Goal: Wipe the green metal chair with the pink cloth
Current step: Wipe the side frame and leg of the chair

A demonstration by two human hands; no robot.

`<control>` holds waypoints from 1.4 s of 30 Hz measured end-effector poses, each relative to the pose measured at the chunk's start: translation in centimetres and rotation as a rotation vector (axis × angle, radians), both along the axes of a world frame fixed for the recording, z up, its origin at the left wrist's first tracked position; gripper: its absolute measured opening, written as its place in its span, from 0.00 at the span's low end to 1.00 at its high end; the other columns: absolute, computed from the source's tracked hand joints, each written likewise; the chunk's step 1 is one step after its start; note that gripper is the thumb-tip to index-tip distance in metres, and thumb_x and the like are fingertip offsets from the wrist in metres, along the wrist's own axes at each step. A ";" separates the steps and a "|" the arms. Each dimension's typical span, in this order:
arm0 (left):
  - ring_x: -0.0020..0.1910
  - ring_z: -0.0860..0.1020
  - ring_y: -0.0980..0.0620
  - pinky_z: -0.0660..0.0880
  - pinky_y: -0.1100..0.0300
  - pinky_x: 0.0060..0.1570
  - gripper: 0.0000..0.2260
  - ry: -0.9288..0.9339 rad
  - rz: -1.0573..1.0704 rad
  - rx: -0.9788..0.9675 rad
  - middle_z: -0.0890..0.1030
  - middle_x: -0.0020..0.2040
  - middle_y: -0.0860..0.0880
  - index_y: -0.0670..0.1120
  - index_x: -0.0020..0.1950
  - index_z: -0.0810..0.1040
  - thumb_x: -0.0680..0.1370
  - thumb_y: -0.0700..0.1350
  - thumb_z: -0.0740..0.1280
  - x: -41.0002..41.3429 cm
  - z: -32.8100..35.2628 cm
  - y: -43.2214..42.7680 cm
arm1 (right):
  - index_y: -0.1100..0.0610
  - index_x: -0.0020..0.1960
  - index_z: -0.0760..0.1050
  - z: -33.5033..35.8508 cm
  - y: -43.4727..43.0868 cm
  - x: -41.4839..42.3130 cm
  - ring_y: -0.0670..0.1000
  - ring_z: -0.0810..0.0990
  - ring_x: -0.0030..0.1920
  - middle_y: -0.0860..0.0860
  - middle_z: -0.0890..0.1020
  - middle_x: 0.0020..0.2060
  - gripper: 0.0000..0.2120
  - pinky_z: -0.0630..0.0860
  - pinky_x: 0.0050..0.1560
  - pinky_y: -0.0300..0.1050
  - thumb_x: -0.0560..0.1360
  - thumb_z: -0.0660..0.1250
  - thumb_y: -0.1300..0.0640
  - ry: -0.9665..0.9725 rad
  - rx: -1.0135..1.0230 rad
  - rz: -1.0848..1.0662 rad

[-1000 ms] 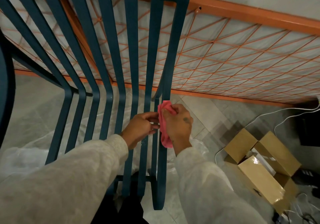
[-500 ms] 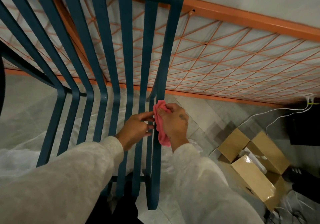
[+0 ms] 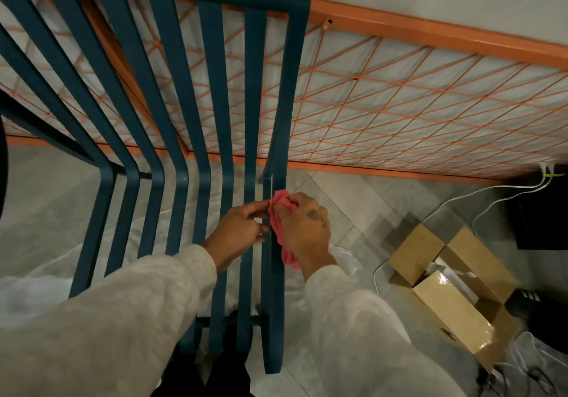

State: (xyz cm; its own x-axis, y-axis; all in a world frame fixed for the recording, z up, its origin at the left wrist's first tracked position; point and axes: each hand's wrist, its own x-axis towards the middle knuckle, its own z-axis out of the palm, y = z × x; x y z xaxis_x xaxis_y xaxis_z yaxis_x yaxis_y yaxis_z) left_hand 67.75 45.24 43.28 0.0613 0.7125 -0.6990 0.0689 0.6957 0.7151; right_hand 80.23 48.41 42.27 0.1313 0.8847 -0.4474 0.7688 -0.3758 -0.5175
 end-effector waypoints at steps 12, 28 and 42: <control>0.58 0.80 0.54 0.79 0.56 0.57 0.21 -0.033 -0.027 0.016 0.80 0.60 0.51 0.52 0.62 0.79 0.76 0.31 0.64 -0.4 -0.3 -1.6 | 0.49 0.56 0.82 -0.9 -0.9 2.6 0.52 0.83 0.51 0.46 0.85 0.50 0.10 0.81 0.56 0.50 0.77 0.71 0.49 0.566 -0.197 -0.273; 0.57 0.80 0.49 0.80 0.60 0.53 0.20 -0.116 -0.051 -0.215 0.78 0.64 0.45 0.43 0.68 0.74 0.77 0.30 0.62 0.3 -0.5 -9.5 | 0.52 0.58 0.81 -0.9 -4.2 2.1 0.39 0.77 0.43 0.46 0.83 0.48 0.14 0.70 0.38 0.31 0.77 0.71 0.46 0.366 -0.105 -0.201; 0.58 0.79 0.54 0.75 0.56 0.62 0.17 0.049 -0.368 -0.056 0.81 0.58 0.54 0.53 0.58 0.81 0.76 0.34 0.66 0.4 0.7 -15.5 | 0.47 0.54 0.80 -0.5 -20.3 4.7 0.50 0.84 0.48 0.42 0.83 0.46 0.07 0.83 0.51 0.50 0.77 0.72 0.51 0.477 -0.117 -0.339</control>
State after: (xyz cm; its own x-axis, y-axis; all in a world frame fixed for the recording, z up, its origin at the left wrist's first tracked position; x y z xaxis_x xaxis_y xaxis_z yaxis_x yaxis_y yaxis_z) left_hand 68.18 29.73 43.95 0.2716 0.6095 -0.7448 0.3548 0.6560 0.6662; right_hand 84.95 28.11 41.76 0.1586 0.7700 -0.6181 0.2892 -0.6348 -0.7165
